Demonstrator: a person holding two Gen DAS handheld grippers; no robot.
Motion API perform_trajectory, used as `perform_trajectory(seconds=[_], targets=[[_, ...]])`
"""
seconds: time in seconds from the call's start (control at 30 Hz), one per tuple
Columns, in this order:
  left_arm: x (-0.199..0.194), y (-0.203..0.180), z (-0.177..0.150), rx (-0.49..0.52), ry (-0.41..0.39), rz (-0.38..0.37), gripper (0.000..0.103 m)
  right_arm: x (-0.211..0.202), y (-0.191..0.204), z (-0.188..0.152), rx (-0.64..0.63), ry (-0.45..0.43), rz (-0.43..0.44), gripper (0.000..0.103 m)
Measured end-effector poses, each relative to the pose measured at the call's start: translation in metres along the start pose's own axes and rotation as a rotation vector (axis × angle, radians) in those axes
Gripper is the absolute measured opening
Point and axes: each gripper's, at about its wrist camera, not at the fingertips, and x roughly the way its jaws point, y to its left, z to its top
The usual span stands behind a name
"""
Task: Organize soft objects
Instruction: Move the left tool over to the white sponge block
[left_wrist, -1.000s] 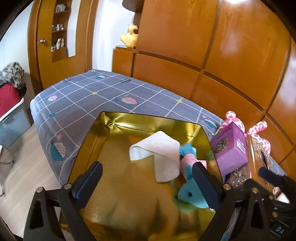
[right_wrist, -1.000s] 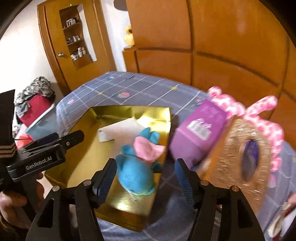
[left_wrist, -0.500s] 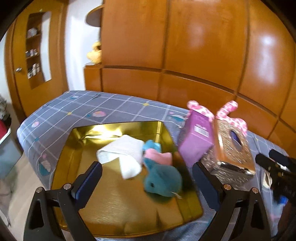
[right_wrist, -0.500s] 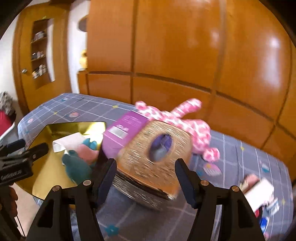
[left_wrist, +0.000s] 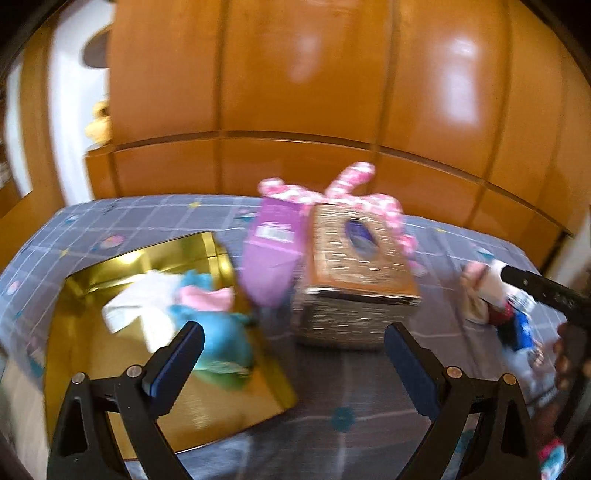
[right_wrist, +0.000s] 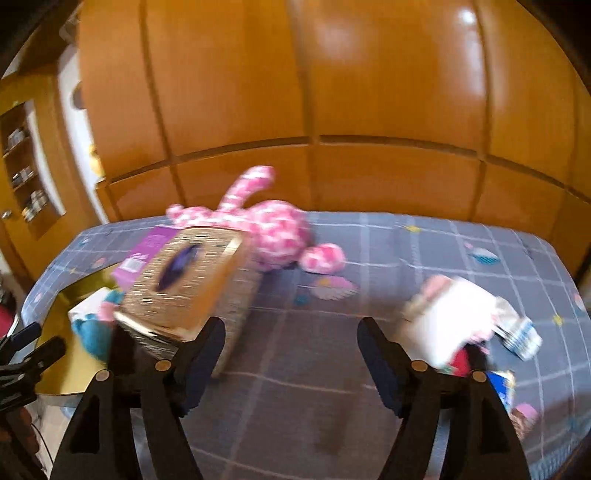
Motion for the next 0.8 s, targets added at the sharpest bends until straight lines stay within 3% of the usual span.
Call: perform_trajectory(seconds=[0.3, 0.47, 0.63, 0.8], targets=[[0.022, -0.076, 0.007, 0.190, 0.075, -0.193, 0.097, -0.038, -0.111, -0.015, 0.244, -0.019, -0.233, 0.076], [0.041, -0.118, 0.010, 0.265, 0.123, -0.270, 0.093, -0.051, -0.162, -0.027, 0.399, -0.028, -0.314, 0.076], [0.069, -0.163, 0.017, 0.315, 0.160, -0.358, 0.093, -0.045, -0.180, -0.034, 0.452, -0.020, -0.331, 0.076], [0.099, -0.208, 0.033, 0.332, 0.182, -0.481, 0.098, -0.041, -0.188, -0.036, 0.486, -0.019, -0.270, 0.076]])
